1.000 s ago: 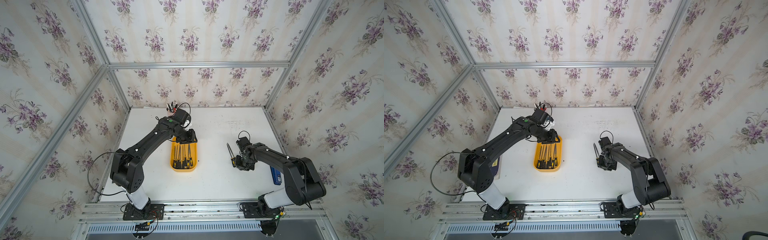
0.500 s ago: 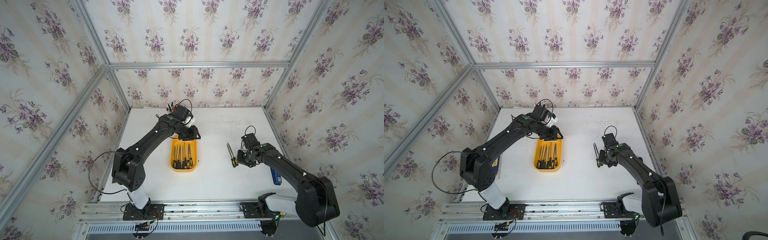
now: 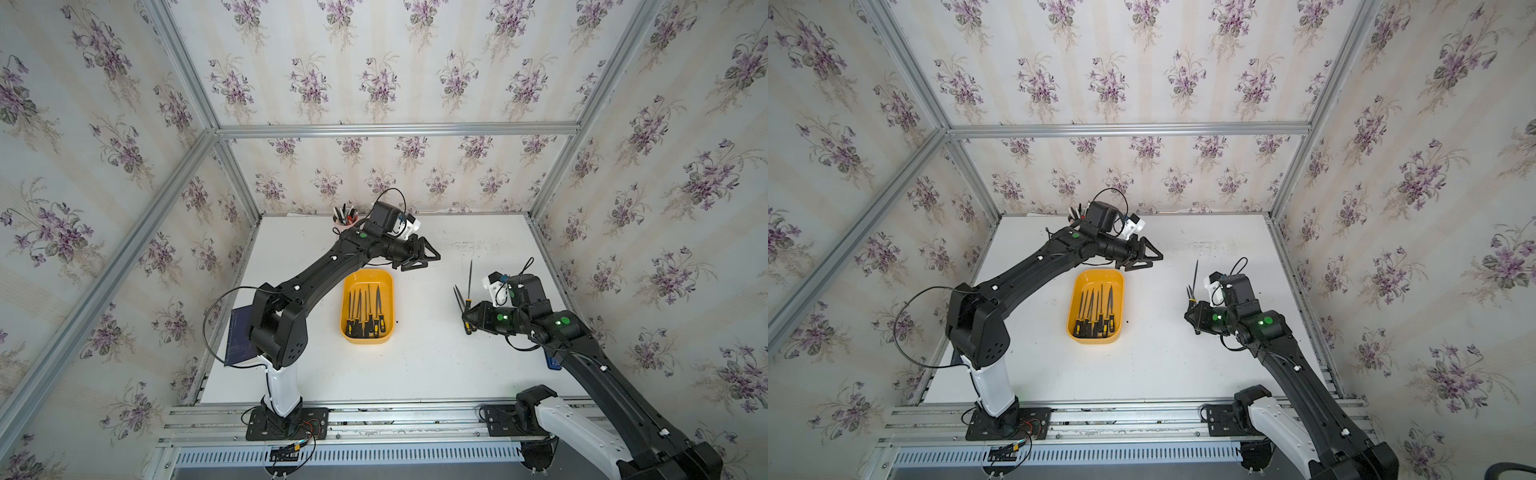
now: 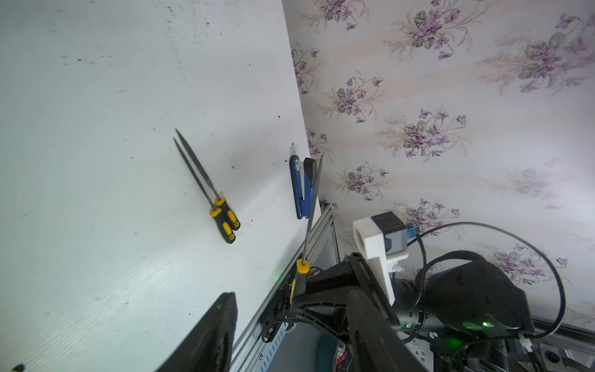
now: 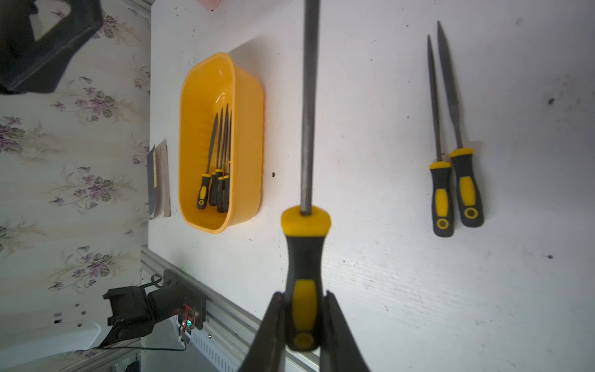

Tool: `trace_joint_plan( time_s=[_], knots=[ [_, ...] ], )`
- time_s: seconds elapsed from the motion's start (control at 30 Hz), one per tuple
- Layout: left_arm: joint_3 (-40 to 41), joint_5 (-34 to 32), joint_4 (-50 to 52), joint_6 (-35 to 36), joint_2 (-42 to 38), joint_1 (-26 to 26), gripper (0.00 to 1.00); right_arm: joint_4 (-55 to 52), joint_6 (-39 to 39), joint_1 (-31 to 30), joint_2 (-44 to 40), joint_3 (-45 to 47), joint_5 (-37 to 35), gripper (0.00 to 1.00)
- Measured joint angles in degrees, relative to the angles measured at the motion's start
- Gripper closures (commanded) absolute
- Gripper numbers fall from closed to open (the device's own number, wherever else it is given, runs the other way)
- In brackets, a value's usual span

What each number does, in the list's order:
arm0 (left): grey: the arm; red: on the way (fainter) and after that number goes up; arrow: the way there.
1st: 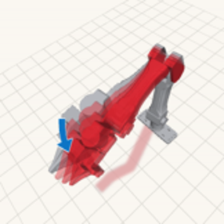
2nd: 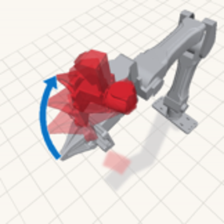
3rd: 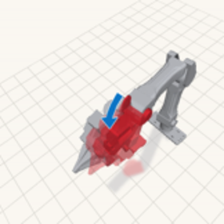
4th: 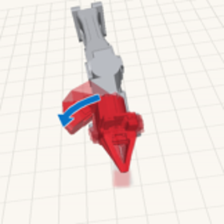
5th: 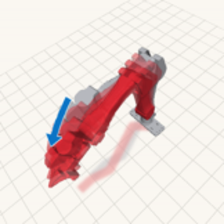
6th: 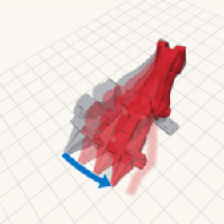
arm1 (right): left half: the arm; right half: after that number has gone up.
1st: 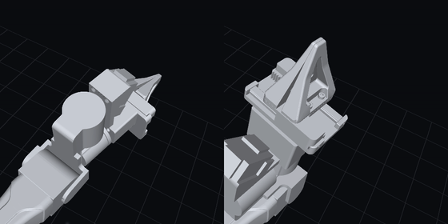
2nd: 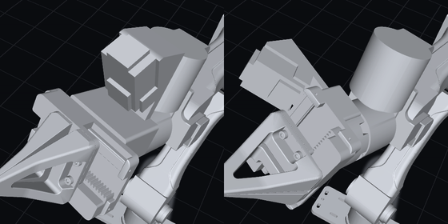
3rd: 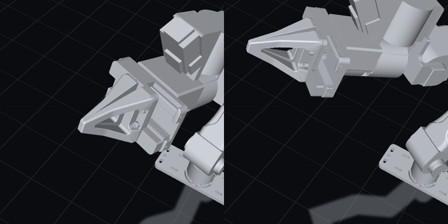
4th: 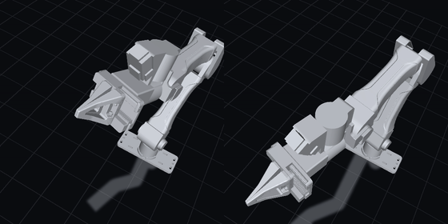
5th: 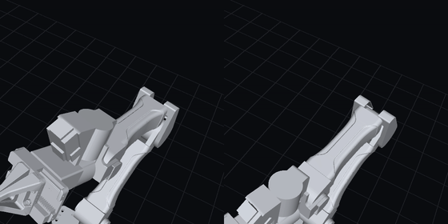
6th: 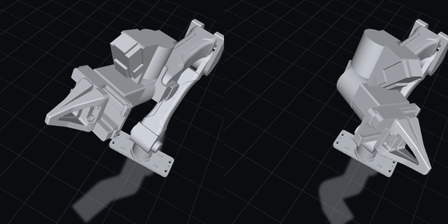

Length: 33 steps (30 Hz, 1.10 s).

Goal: Put the file tool into the storage box
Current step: Place the file tool in the storage box.

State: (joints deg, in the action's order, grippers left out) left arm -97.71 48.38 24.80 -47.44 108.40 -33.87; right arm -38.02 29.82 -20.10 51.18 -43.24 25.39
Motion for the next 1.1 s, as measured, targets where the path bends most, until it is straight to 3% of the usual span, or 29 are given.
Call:
trace_joint_plan(
  time_s=[0.37, 0.6, 0.93, 1.0, 1.03, 1.1],
  knots=[
    [-10.25, -0.94, 3.78, -1.11, 7.96, -4.55, 0.41, 4.72, 1.51, -3.06, 2.58, -0.33, 3.78, 1.00],
    [-11.45, -2.82, 8.44, 0.66, 10.16, -5.20, 0.46, 6.75, 1.97, -5.25, 4.15, -0.35, 4.20, 1.00],
    [-12.61, -5.57, 12.68, 3.15, 11.80, -5.53, 0.98, 8.63, 3.23, -7.52, 6.29, 0.00, 4.37, 1.00],
    [-12.76, -6.21, 13.51, 3.93, 11.80, -5.53, 1.00, 8.66, 3.21, -7.78, 6.78, 0.07, 4.33, 1.00],
    [-12.81, -6.40, 13.77, 4.26, 11.80, -5.53, 1.00, 8.81, 3.19, -7.91, 7.04, 0.07, 4.35, 0.92],
    [-12.83, -6.91, 14.58, 4.94, 11.78, -5.49, 1.00, 9.09, 3.19, -8.04, 7.41, 0.07, 4.42, 0.61]
  ],
)
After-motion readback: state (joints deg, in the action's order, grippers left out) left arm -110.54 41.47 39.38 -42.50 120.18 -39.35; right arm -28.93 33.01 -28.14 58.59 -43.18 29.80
